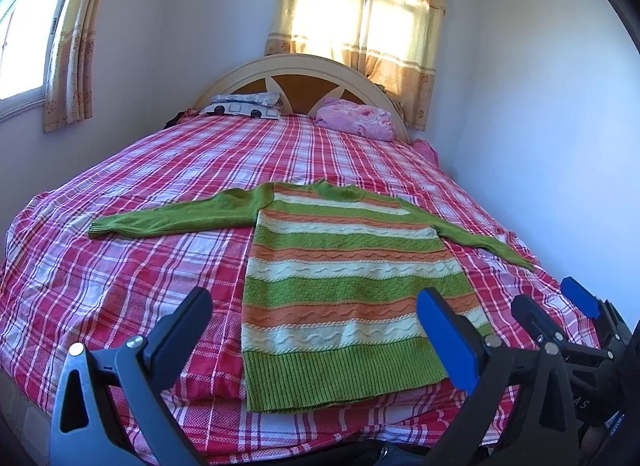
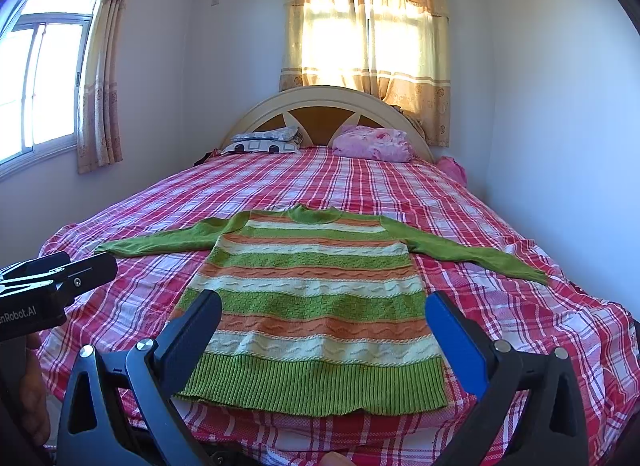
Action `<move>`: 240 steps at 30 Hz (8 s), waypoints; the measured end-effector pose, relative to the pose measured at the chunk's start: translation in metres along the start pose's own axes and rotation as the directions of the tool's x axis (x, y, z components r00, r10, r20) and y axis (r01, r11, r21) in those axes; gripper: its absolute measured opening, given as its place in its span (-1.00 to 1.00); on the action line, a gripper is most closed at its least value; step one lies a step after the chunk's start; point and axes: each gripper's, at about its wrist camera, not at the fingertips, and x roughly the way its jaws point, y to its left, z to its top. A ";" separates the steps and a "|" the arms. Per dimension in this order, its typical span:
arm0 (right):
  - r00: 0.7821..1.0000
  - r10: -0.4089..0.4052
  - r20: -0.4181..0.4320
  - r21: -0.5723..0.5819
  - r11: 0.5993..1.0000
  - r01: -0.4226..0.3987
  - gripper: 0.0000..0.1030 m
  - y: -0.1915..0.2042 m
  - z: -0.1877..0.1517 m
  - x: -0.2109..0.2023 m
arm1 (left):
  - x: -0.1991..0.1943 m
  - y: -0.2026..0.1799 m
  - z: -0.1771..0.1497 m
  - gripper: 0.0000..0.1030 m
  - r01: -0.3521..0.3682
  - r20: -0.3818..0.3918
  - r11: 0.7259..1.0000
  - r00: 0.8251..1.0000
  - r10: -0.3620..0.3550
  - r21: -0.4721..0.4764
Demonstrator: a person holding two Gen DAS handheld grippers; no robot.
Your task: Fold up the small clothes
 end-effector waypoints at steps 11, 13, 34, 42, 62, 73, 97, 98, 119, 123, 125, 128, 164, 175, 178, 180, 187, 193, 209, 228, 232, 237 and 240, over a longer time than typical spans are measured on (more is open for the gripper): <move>1.000 -0.003 -0.001 0.003 1.000 0.003 0.98 -0.001 0.001 0.000 | 0.001 0.002 -0.001 1.00 -0.005 -0.001 1.000 1.000 0.005 -0.005; 1.000 -0.003 -0.001 0.004 1.000 0.003 0.98 -0.001 0.000 0.000 | 0.001 0.001 -0.001 1.00 -0.005 -0.003 1.000 1.000 0.005 -0.005; 1.000 -0.002 -0.005 0.002 1.000 0.002 0.98 -0.002 0.000 0.000 | 0.001 0.005 -0.002 1.00 -0.005 -0.007 1.000 1.000 0.005 -0.006; 1.000 -0.002 -0.007 0.002 1.000 0.002 0.98 -0.001 0.000 0.000 | 0.002 0.005 -0.002 1.00 -0.006 -0.008 1.000 1.000 0.006 -0.007; 1.000 0.003 -0.012 -0.001 1.000 -0.003 0.98 0.002 -0.003 0.001 | 0.003 0.005 -0.004 1.00 -0.007 -0.013 1.000 1.000 0.007 -0.004; 0.999 -0.005 -0.044 0.002 1.000 0.005 0.98 -0.015 -0.006 0.021 | 0.025 0.018 -0.001 1.00 -0.051 -0.031 0.998 0.998 0.052 0.033; 0.946 -0.109 -0.304 0.298 0.933 0.203 0.98 -0.228 -0.014 0.179 | 0.193 0.031 0.054 1.00 -0.096 -0.150 0.978 0.981 0.125 0.186; 0.944 -0.119 -0.309 0.337 0.914 0.225 0.98 -0.248 -0.014 0.185 | 0.200 0.031 0.057 1.00 -0.099 -0.151 0.978 0.980 0.128 0.184; 0.902 -0.151 -0.404 0.669 0.624 0.404 0.28 -0.463 -0.034 0.269 | 0.315 0.035 0.062 1.00 -0.218 -0.156 0.962 0.957 0.243 0.164; 0.898 -0.158 -0.410 0.680 0.603 0.416 0.18 -0.476 -0.035 0.283 | 0.317 0.040 0.058 1.00 -0.208 -0.180 0.969 0.956 0.230 0.132; 0.892 -0.178 -0.415 0.671 0.603 0.432 0.13 -0.480 -0.034 0.290 | 0.317 0.041 0.057 1.00 -0.204 -0.180 0.972 0.958 0.223 0.121; 0.876 -0.214 -0.433 0.648 0.601 0.467 -0.15 -0.485 -0.033 0.299 | 0.318 0.042 0.054 1.00 -0.200 -0.183 0.973 0.959 0.218 0.113; 0.995 -0.016 -0.102 0.358 0.932 0.052 -0.83 -0.264 0.206 0.310 | 0.283 0.081 0.043 1.00 -0.100 -0.137 0.993 0.986 0.090 -0.067; 0.989 0.115 -0.093 0.241 0.966 -0.090 -0.83 -0.160 0.243 0.329 | 0.283 0.094 0.037 1.00 -0.057 -0.138 0.990 0.990 0.039 -0.129; 0.983 0.151 -0.100 0.197 0.972 -0.129 -0.83 -0.126 0.247 0.336 | 0.284 0.094 0.035 1.00 -0.051 -0.141 0.990 0.989 0.032 -0.135; 0.978 0.180 -0.105 0.166 0.973 -0.161 -0.83 -0.100 0.248 0.341 | 0.284 0.094 0.034 1.00 -0.046 -0.141 0.990 0.990 0.027 -0.136; 0.950 0.268 -0.159 0.091 0.962 -0.256 -0.83 -0.019 0.227 0.371 | 0.287 0.099 0.032 1.00 -0.032 -0.150 0.987 0.989 0.008 -0.160; 0.923 0.325 -0.206 0.123 0.944 -0.305 -0.83 0.033 0.179 0.408 | 0.288 0.100 0.028 1.00 -0.038 -0.154 0.985 0.988 0.011 -0.171; 0.886 0.239 -0.398 0.072 0.971 -0.229 0.29 -0.036 0.064 0.386 | 0.285 0.091 0.051 0.76 0.119 -0.211 0.980 0.966 -0.151 -0.156; 0.930 0.157 -0.332 -0.098 0.975 -0.199 0.46 -0.045 -0.001 0.335 | 0.394 0.051 0.082 0.26 0.070 -0.439 0.973 0.884 -0.164 -0.222; 0.927 0.156 -0.342 -0.074 0.978 -0.193 0.51 -0.048 -0.005 0.338 | 0.396 0.057 0.084 -0.73 0.062 -0.413 0.972 0.898 -0.154 -0.226; 0.930 0.144 -0.338 -0.084 0.980 -0.182 0.53 -0.046 -0.008 0.335 | 0.376 0.067 0.099 -0.82 0.107 -0.330 0.970 0.927 -0.176 -0.219; 0.929 0.145 -0.342 -0.077 0.980 -0.181 0.56 -0.047 -0.008 0.336 | 0.360 0.072 0.112 -0.83 0.118 -0.269 0.972 0.948 -0.171 -0.204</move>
